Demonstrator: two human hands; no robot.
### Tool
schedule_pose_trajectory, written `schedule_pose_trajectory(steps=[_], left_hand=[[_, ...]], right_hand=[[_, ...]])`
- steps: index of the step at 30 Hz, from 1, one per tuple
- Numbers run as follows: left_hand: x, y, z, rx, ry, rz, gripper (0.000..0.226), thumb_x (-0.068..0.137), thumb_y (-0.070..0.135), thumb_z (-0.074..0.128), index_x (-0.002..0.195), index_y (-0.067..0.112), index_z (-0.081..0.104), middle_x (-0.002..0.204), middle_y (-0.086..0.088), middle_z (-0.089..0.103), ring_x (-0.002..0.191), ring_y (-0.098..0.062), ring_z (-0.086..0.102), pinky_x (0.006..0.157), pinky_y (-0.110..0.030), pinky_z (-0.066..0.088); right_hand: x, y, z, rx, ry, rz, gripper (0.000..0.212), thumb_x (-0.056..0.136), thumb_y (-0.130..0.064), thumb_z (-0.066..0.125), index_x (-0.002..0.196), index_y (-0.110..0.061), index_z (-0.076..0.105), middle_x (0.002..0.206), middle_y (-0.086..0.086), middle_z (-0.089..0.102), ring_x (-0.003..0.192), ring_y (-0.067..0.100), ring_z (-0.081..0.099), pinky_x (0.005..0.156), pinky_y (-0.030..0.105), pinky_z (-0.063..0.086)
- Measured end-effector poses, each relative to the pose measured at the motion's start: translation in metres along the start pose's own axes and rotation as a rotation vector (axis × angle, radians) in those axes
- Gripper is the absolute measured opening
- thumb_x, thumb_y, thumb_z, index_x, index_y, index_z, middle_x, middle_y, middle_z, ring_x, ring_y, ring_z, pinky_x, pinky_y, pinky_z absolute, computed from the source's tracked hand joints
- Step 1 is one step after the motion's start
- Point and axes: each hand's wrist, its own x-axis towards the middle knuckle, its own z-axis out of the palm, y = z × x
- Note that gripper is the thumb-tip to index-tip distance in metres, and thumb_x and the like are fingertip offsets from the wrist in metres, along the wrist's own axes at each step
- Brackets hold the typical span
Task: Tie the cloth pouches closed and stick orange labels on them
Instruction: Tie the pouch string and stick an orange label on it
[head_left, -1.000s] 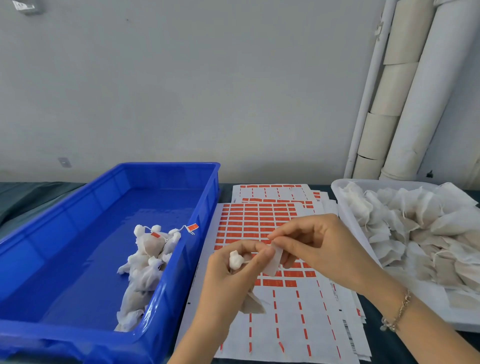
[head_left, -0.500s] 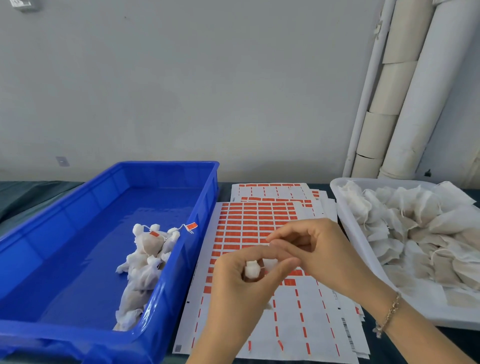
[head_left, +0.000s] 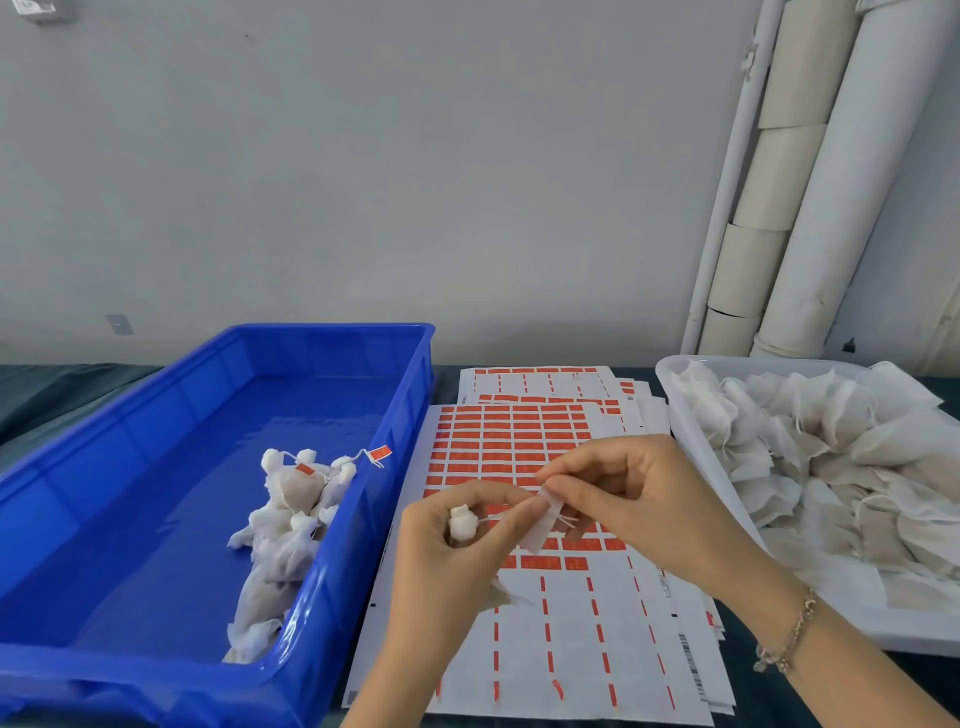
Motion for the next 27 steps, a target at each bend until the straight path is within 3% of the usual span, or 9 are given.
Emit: schedule_pose_trajectory(steps=[7,13,19,24,27], left_hand=[[0.0004,-0.0013,-0.0026,-0.041,-0.005,-0.031,0.028,0.053,0.053,0.071,0.078,0.04,0.074,0.074,0.013,0.072,0.077,-0.008,0.069,0.062,-0.009,0.051],[0.0021,-0.0015,-0.004,-0.007,-0.039,-0.03,0.013,0.06,0.042,0.073,0.073,0.043,0.073,0.072,0.015,0.071,0.073,-0.004,0.068,0.059,-0.006,0.047],[0.0029,-0.0031,-0.0034,0.029,-0.02,-0.037,0.011,0.058,0.046,0.072,0.069,0.043,0.073,0.072,0.017,0.071,0.073,-0.003,0.067,0.059,-0.005,0.047],[0.0012,-0.0033,-0.0025,0.043,-0.062,-0.105,0.02,0.055,0.054,0.07,0.071,0.042,0.073,0.07,0.014,0.071,0.072,-0.005,0.067,0.057,-0.006,0.048],[-0.0003,-0.001,-0.0008,0.033,-0.018,-0.159,0.017,0.055,0.054,0.069,0.07,0.047,0.071,0.068,0.015,0.07,0.072,-0.001,0.066,0.052,-0.006,0.046]], right_hand=[[0.0,0.0022,-0.003,-0.008,-0.006,0.0,0.011,0.083,-0.016,0.069,0.091,-0.023,0.073,0.08,-0.007,0.075,0.066,0.016,0.072,0.063,0.024,0.059],[-0.0002,0.0028,-0.0043,-0.02,-0.007,-0.002,0.012,0.083,-0.015,0.069,0.09,-0.023,0.074,0.081,-0.007,0.074,0.066,0.016,0.072,0.061,0.023,0.058],[-0.0006,0.0,-0.0037,-0.008,-0.031,0.005,0.012,0.083,-0.016,0.069,0.088,-0.026,0.074,0.081,-0.007,0.074,0.067,0.016,0.072,0.062,0.022,0.058],[-0.0004,-0.0019,-0.0037,0.009,-0.06,0.011,0.011,0.079,-0.026,0.068,0.088,-0.028,0.074,0.082,-0.01,0.074,0.069,0.013,0.071,0.063,0.018,0.055],[-0.0013,-0.0017,-0.0006,0.103,-0.022,0.024,0.025,0.079,-0.037,0.059,0.097,-0.025,0.072,0.084,-0.003,0.074,0.072,0.018,0.071,0.066,0.022,0.057]])
